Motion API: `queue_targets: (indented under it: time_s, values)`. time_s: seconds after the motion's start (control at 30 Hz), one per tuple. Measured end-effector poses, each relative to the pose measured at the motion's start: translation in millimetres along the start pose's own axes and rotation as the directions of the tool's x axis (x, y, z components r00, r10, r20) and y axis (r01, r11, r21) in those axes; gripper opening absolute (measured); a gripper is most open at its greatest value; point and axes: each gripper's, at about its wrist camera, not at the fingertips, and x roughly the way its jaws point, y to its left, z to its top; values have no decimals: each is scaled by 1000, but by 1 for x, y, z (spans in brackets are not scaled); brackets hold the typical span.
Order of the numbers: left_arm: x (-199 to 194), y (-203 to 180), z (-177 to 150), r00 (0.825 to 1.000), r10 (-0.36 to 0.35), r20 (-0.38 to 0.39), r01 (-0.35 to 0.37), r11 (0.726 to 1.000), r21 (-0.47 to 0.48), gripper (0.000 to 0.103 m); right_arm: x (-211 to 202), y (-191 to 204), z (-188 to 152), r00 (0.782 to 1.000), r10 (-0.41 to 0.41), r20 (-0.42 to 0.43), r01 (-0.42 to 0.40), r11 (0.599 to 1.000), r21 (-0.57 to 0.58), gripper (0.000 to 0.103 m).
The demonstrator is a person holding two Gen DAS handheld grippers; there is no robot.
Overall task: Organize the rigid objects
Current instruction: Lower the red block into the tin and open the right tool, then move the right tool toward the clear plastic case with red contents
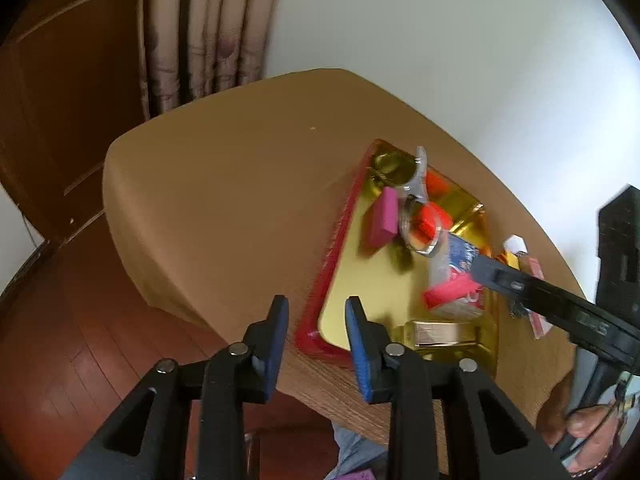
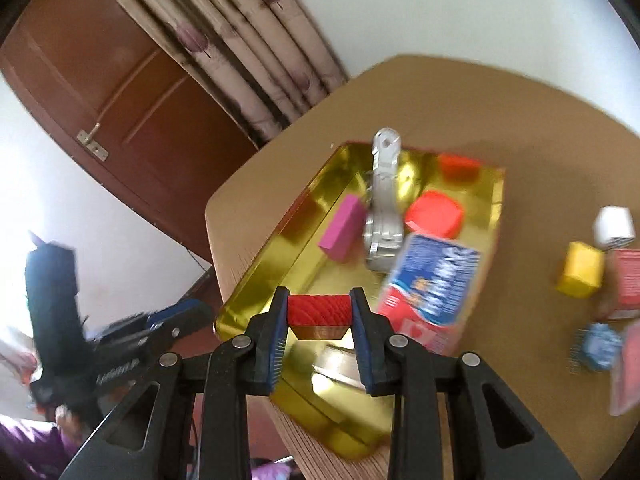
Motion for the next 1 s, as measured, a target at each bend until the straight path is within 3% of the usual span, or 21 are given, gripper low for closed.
queue_targets:
  time_s: [0.17, 0.37, 0.47, 0.53, 0.63, 0.7, 0.73, 0.8, 0.87, 0.9, 0.97, 1.0]
  values:
    - [11, 2, -2, 998, -21, -55, 21, 1000, -1, 37, 30, 0, 6, 998, -52, -32, 53, 998, 24, 28]
    - [9, -7, -4, 999, -23, -24, 25, 998, 56, 48, 38, 3, 19, 998, -57, -11, 57, 998, 32, 30]
    - [10, -9, -5, 998, -50, -23, 51, 997, 57, 50, 30, -2, 28, 998, -35, 57, 31, 997, 75, 55]
    - [8, -11, -7, 998, -55, -15, 56, 997, 57, 51, 12, -9, 27, 991, -8, 130, -5, 995, 101, 55]
    - [3, -16, -9, 998, -67, 7, 67, 995, 74, 52, -34, -21, 10, 965, -86, 249, 60, 992, 110, 56]
    - [-2, -23, -12, 994, -104, 32, 101, 991, 93, 53, -73, -36, -17, 916, -238, 323, 202, 969, 143, 68]
    - [-5, -26, -14, 992, -117, 41, 113, 989, 97, 53, -93, -45, -35, 868, -345, 356, 304, 938, 166, 74]
    - [-13, -38, -21, 985, -147, 91, 134, 982, 132, 53, -125, -66, -71, 749, -535, 391, 494, 844, 209, 101]
    - [-19, -52, -29, 976, -186, 110, 161, 966, 203, 54, -151, -97, -108, 637, -685, 354, 633, 726, 268, 103]
    - [-22, -65, -34, 973, -206, 101, 175, 952, 252, 54, -161, -116, -123, 606, -731, 312, 671, 681, 294, 103]
    - [-22, -83, -42, 972, -221, 78, 188, 934, 305, 54, -176, -148, -148, 566, -786, 249, 717, 618, 322, 103]
    - [-21, -95, -50, 972, -228, 59, 195, 920, 341, 54, -181, -160, -160, 533, -816, 223, 749, 577, 326, 103]
